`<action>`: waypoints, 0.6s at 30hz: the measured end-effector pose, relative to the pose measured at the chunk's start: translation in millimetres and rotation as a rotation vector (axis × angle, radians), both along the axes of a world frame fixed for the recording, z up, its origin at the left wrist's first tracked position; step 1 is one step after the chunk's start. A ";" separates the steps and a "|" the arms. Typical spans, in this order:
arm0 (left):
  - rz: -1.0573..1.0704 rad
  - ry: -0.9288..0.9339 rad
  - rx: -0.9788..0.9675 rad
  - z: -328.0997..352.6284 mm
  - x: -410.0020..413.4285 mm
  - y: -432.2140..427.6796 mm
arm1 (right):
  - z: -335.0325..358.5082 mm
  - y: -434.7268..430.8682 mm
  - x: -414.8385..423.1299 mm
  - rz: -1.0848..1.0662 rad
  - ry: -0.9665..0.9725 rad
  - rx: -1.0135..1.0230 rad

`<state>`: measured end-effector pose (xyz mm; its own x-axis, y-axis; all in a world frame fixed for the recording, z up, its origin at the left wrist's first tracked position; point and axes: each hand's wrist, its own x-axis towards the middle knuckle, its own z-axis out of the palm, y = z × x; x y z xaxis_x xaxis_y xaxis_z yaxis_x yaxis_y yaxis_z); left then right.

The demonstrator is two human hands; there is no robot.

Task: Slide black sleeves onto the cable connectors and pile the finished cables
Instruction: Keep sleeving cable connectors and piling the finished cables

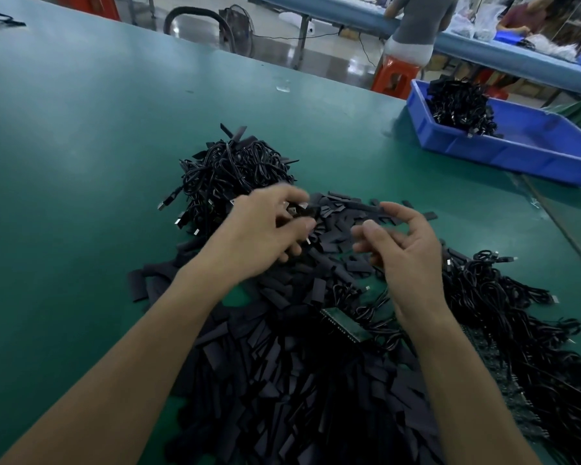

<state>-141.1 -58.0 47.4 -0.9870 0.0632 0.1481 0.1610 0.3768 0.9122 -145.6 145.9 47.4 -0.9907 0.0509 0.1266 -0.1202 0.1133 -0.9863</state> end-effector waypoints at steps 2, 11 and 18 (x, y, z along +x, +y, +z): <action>0.140 0.109 0.067 6.6 -0.7 -2.8 | 4.7 5.9 5.8 0.149 -0.080 0.185; 0.462 0.114 0.117 26.0 -45.3 -18.5 | 8.8 12.7 26.6 0.794 -0.204 0.877; 0.399 -0.039 -0.138 23.4 -46.2 -11.8 | 5.1 14.6 18.5 0.383 -0.036 0.709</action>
